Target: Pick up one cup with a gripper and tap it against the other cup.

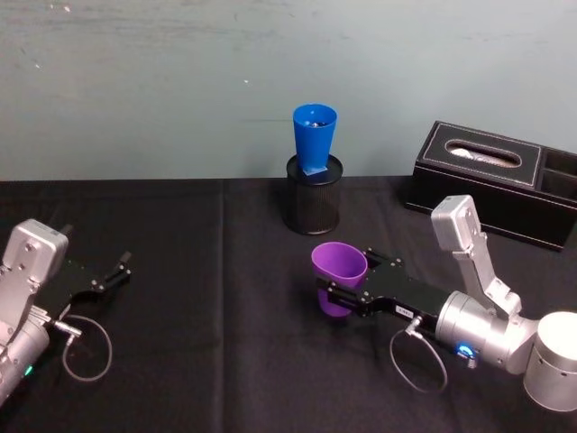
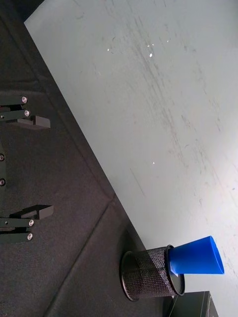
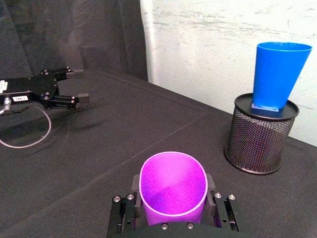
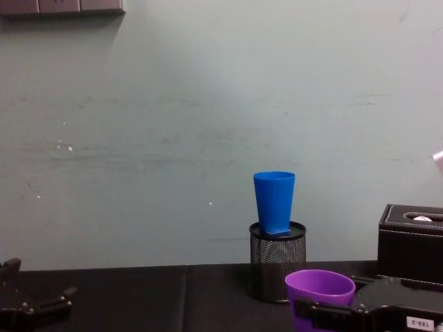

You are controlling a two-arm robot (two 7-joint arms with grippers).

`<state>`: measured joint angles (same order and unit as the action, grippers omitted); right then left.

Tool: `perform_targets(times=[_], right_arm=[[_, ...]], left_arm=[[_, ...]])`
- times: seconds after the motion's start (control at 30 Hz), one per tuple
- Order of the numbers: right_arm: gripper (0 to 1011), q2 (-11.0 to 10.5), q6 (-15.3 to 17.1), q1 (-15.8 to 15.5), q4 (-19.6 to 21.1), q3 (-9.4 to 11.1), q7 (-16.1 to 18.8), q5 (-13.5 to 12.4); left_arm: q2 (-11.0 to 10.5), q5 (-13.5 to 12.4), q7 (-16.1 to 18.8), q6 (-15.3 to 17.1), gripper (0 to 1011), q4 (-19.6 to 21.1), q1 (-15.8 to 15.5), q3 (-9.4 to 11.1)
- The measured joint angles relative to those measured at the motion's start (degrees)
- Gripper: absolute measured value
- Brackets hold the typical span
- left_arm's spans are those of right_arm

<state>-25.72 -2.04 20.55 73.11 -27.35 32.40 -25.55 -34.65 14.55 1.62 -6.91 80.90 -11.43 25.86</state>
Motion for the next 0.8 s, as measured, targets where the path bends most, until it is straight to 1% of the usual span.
perform_targets(times=[0.33,0.8], right_arm=[[715,0.7,-1.1,-0.3,-1.5,0.5,1.2,0.7],[715,1.2,-1.3,-0.3,-2.8,0.5,1.8,1.5]], left_arm=[[0.0,0.0,0.0,0.0,1000,0.0,0.0,0.0],[0.0,0.0,0.0,0.0,1000,0.0,0.0,0.0]])
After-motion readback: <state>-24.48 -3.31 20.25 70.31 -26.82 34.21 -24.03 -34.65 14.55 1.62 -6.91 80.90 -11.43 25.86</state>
